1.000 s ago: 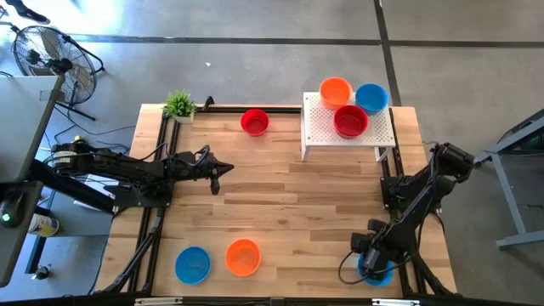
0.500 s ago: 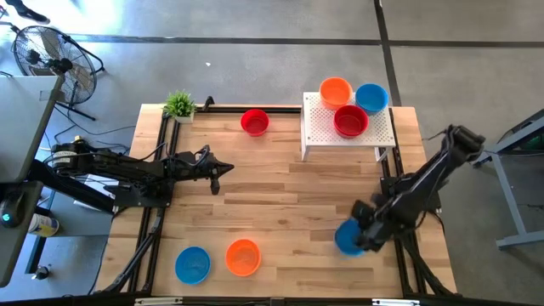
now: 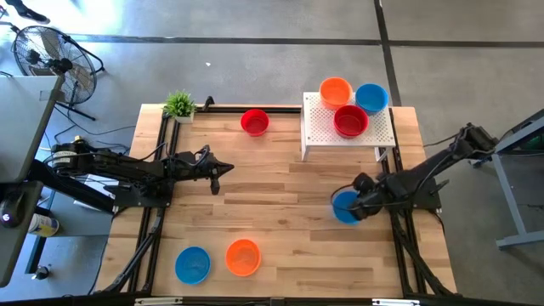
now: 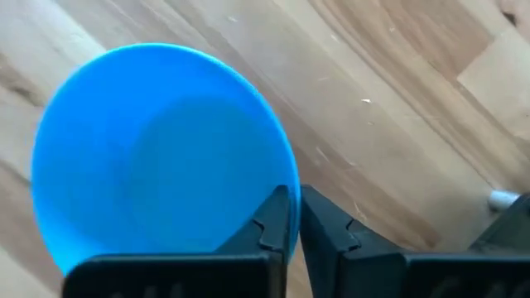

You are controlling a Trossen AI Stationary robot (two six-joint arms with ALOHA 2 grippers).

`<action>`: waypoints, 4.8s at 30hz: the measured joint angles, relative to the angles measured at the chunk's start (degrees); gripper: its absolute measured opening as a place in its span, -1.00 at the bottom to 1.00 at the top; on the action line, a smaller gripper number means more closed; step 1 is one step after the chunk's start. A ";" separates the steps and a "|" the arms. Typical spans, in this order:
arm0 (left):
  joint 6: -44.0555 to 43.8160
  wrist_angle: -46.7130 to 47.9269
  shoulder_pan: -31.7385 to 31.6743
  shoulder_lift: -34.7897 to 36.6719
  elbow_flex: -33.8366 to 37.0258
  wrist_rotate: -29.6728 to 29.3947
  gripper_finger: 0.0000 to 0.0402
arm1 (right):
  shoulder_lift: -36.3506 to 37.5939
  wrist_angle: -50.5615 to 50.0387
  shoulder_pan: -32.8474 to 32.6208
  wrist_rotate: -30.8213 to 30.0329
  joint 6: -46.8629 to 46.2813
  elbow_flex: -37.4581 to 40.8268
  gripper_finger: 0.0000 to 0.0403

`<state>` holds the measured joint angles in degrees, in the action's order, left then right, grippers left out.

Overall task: Pick & Place Mini bowls
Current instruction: Stack the blue bowl on top of the blue bowl on the shelf

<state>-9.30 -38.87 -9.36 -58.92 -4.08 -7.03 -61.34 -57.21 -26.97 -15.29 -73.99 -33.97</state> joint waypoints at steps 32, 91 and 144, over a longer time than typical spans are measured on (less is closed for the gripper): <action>0.00 0.00 0.02 0.00 0.00 0.02 -1.00 | -33.28 -7.35 -13.52 -1.65 11.07 -27.96 -0.08; 0.00 0.00 0.02 0.00 0.00 0.00 -1.00 | -38.60 -32.79 24.80 -13.41 59.55 -87.70 -0.97; 0.00 0.00 0.00 0.00 0.00 0.04 -1.00 | -20.39 -17.42 76.89 -0.77 86.06 -51.39 -0.65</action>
<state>-9.30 -38.87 -9.37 -58.92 -4.08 -6.98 -81.73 -74.63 49.93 -16.06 12.06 -85.36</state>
